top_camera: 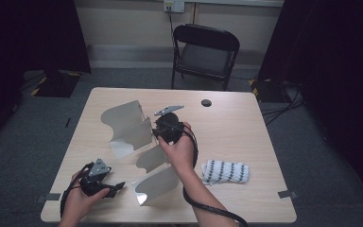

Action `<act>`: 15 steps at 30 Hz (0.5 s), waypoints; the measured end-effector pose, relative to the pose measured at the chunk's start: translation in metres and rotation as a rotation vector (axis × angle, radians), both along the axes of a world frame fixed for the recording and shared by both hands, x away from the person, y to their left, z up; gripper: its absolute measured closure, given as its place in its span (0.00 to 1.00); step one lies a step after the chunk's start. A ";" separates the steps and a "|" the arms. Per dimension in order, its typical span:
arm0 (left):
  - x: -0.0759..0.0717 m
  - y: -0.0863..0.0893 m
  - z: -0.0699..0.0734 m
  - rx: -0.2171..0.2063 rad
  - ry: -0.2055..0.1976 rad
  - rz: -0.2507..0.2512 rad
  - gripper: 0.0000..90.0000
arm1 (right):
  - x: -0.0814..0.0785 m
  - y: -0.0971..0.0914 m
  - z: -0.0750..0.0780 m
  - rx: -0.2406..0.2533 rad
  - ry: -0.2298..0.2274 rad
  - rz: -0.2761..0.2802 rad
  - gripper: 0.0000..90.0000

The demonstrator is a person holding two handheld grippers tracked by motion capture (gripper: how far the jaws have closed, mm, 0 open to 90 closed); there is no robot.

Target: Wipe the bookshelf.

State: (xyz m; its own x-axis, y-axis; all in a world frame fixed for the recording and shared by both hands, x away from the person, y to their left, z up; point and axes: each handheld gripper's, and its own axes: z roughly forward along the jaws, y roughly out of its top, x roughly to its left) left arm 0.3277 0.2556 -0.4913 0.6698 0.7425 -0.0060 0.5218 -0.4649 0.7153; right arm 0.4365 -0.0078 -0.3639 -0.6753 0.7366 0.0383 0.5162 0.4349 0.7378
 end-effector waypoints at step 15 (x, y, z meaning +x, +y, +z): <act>0.001 -0.001 0.000 0.015 0.001 -0.011 0.21 | -0.003 -0.015 0.007 0.065 0.011 -0.054 0.95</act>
